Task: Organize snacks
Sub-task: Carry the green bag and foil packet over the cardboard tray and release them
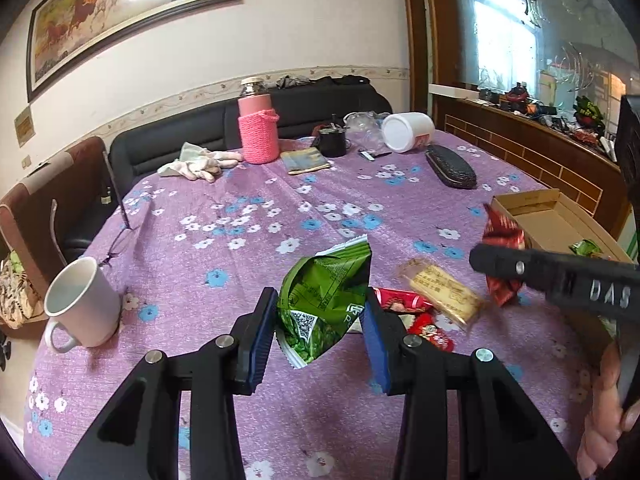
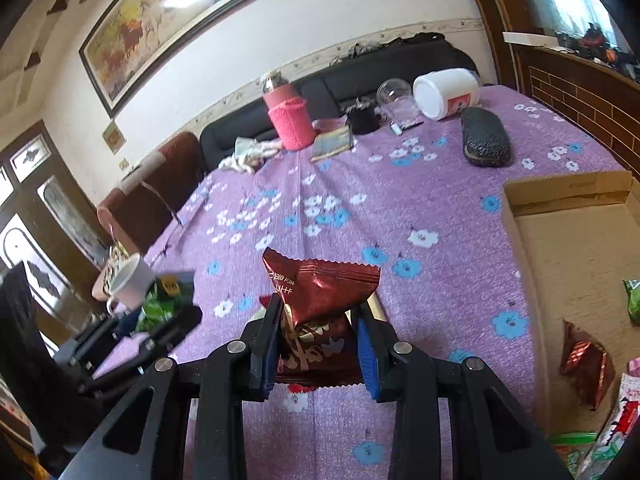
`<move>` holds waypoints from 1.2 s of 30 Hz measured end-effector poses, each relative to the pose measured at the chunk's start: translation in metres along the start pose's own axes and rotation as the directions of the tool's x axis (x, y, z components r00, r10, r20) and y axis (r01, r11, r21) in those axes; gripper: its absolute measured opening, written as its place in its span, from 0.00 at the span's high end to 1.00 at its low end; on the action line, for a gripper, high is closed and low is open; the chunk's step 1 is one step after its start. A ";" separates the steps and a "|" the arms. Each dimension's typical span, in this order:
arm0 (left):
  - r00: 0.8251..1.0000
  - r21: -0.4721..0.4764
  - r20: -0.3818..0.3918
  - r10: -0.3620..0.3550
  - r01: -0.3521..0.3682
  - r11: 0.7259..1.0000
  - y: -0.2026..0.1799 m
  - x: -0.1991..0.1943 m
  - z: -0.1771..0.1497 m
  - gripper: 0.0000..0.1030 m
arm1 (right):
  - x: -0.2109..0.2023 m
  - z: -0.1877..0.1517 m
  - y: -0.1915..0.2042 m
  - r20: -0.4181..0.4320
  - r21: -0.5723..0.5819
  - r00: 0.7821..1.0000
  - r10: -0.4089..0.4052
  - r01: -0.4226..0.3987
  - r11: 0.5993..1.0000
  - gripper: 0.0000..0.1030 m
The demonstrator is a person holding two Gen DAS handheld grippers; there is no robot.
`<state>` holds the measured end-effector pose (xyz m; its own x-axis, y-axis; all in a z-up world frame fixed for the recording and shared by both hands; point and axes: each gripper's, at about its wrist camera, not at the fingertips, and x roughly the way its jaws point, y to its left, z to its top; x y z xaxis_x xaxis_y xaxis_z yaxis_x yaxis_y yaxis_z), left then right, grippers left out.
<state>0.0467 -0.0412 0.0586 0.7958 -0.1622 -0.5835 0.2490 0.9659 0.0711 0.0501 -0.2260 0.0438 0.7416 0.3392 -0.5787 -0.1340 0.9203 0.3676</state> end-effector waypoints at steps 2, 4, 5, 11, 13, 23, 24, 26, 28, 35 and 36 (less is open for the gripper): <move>1.000 0.004 0.000 -0.018 0.018 1.000 -0.003 0.001 0.000 0.61 | -0.002 0.003 -0.005 0.008 0.017 1.000 -0.006 0.006 1.000 0.65; 0.999 0.005 0.000 -0.041 0.041 0.999 -0.006 0.001 0.000 0.61 | -0.002 0.005 -0.011 0.012 0.041 1.000 -0.006 0.006 0.999 0.65; 0.999 0.006 0.000 -0.049 0.049 0.999 -0.007 0.002 0.000 0.61 | -0.003 0.007 -0.015 0.017 0.056 1.000 -0.010 0.009 0.998 0.65; 0.994 -0.025 -0.021 -0.109 0.108 0.994 -0.017 -0.005 0.003 0.61 | -0.024 0.013 -0.040 0.050 0.156 0.998 -0.041 0.033 0.987 0.65; 0.994 0.006 -0.017 -0.111 0.111 0.994 -0.028 -0.014 0.004 0.61 | -0.041 0.012 -0.050 0.067 0.183 0.997 -0.041 0.028 0.983 0.65; 0.957 0.107 -0.068 -0.283 0.289 0.951 -0.131 -0.029 0.015 0.61 | -0.123 -0.011 -0.141 0.142 0.328 0.972 -0.185 0.131 0.935 0.65; 0.946 0.111 -0.089 -0.313 0.322 0.940 -0.145 -0.026 0.015 0.61 | -0.131 -0.012 -0.150 0.147 0.342 0.967 -0.209 0.149 0.928 0.65; 0.926 0.121 -0.124 -0.358 0.372 0.920 -0.173 -0.021 0.015 0.61 | -0.144 -0.017 -0.169 0.157 0.374 0.954 -0.257 0.183 0.909 0.65; 0.904 0.132 -0.158 -0.396 0.417 0.899 -0.201 -0.016 0.012 0.61 | -0.151 -0.021 -0.186 0.156 0.399 0.947 -0.281 0.199 0.895 0.65; 0.868 0.179 -0.234 -0.437 0.481 0.858 -0.266 -0.001 0.000 0.61 | -0.145 -0.033 -0.216 0.117 0.455 0.960 -0.255 0.176 0.873 0.65; 0.866 0.176 -0.244 -0.435 0.481 0.859 -0.269 0.004 -0.002 0.61 | -0.144 -0.032 -0.216 0.111 0.454 0.960 -0.256 0.180 0.873 0.65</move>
<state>-0.0184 -0.3010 0.0357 0.4461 -0.5118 -0.7342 0.6939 0.7159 -0.0774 -0.0493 -0.4671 0.0244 0.8195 0.0688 -0.5690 0.3150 0.7754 0.5473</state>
